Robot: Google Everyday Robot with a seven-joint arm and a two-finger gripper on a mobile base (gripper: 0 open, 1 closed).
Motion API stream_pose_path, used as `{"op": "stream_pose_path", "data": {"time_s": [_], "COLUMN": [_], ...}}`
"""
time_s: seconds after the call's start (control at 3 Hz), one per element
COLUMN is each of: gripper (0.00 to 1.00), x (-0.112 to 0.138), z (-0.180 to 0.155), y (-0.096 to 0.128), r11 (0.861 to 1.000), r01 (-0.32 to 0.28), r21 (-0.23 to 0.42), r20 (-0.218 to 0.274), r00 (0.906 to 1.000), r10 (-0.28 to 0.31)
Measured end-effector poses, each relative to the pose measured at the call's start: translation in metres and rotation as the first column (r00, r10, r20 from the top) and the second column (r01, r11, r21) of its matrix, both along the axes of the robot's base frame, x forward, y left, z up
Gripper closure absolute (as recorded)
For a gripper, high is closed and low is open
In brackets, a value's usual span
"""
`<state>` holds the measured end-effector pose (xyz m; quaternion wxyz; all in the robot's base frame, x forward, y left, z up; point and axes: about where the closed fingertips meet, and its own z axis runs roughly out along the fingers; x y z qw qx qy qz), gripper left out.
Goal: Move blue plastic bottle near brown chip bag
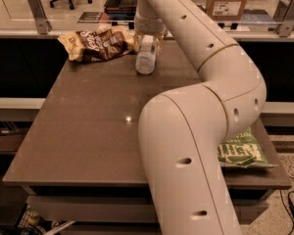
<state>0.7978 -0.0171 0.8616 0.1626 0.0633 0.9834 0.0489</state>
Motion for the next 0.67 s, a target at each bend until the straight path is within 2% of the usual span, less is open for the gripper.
{"op": "stream_pose_path", "data": {"time_s": [0.33, 0.67], "gripper": [0.00, 0.00], "x": [0.0027, 0.0027], "z": [-0.0028, -0.0029], "y": [0.0017, 0.0017], "r11": [1.000, 1.000], "r01": [-0.002, -0.002], "r21": [0.002, 0.002], "r20": [0.004, 0.005], "r00": [1.0000, 1.0000], "r10": [0.002, 0.002]}}
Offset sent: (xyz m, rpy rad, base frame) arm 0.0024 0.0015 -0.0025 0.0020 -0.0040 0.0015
